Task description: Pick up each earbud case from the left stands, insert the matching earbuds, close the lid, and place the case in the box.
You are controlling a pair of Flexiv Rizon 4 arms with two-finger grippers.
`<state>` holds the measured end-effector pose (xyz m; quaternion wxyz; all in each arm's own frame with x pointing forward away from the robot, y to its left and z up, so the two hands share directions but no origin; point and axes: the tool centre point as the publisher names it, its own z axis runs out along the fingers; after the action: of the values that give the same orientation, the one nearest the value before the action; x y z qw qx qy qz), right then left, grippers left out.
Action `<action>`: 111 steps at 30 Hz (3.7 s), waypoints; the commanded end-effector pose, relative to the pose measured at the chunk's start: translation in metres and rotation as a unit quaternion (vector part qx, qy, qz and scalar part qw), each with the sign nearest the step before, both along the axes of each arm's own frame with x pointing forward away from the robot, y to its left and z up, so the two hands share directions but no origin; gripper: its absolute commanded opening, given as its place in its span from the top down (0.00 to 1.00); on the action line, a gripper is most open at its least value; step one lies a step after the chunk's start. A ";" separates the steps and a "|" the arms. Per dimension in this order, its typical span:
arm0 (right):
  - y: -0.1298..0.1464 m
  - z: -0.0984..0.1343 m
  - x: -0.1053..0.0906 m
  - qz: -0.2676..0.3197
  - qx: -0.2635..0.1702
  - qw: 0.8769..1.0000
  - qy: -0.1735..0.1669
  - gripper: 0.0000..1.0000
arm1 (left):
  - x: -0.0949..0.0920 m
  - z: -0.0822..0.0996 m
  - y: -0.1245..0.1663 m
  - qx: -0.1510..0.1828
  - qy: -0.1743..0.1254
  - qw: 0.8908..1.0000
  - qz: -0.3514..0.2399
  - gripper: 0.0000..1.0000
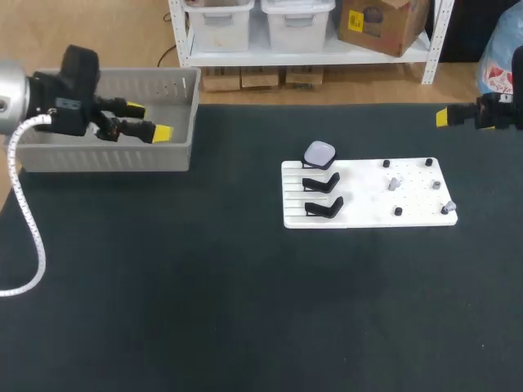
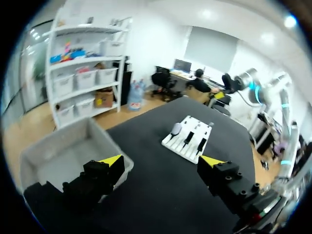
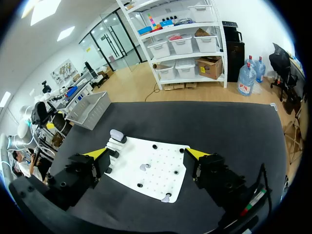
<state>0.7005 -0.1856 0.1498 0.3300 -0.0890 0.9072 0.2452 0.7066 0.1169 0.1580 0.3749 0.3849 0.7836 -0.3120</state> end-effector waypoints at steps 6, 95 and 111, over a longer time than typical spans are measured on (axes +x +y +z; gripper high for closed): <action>0.000 0.000 0.000 0.000 0.000 1.000 0.000 0.00 | 0.030 -0.018 -0.035 -0.018 -0.036 0.984 -0.172 0.00; 0.000 0.000 0.000 0.000 0.000 1.000 0.000 0.00 | 0.053 -0.120 -0.205 -0.054 -0.070 0.953 -0.291 0.22; 0.000 0.000 0.000 0.000 0.000 1.000 0.000 0.00 | 0.063 -0.132 -0.226 -0.042 -0.056 0.951 -0.301 0.18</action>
<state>0.7006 -0.1856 0.1498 0.3300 -0.0889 0.9072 0.2452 0.7603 -0.1033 0.0292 0.3291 0.6002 0.5968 -0.4185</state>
